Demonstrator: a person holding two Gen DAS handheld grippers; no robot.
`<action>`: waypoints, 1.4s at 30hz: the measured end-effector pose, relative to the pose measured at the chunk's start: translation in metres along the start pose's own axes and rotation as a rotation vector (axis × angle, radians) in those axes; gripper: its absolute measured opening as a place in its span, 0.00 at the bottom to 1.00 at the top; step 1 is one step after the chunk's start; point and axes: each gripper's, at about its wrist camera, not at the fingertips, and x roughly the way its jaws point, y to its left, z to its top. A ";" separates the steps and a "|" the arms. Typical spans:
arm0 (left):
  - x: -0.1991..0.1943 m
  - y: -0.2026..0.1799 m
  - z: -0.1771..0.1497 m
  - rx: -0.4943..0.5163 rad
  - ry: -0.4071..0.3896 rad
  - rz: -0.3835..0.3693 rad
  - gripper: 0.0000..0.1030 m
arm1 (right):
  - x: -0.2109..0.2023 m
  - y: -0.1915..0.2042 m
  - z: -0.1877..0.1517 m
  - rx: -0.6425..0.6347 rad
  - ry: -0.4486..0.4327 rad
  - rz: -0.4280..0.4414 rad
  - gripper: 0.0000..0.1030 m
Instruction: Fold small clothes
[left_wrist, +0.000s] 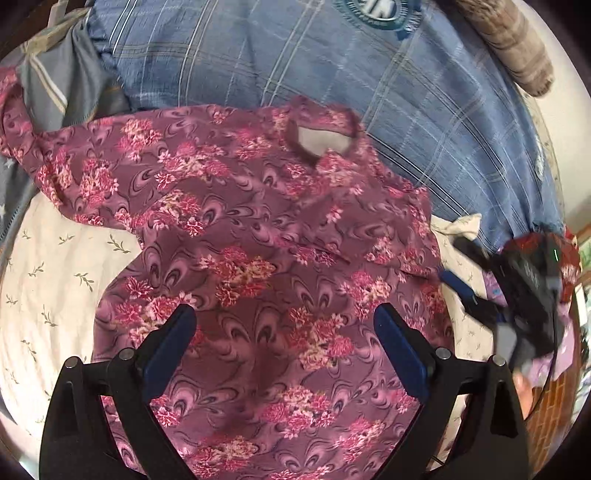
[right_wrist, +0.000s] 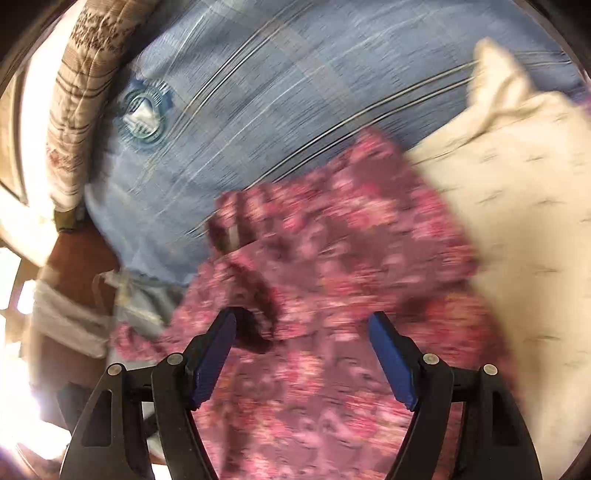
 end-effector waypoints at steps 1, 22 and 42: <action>-0.002 0.002 -0.005 0.016 -0.006 0.018 0.95 | 0.012 0.010 0.001 -0.029 0.010 0.033 0.74; 0.004 0.065 0.023 -0.115 -0.006 0.075 0.95 | 0.021 0.013 -0.012 0.038 0.003 0.026 0.69; 0.078 0.042 0.088 -0.349 -0.008 -0.064 0.06 | 0.024 -0.080 0.017 0.213 -0.075 0.083 0.05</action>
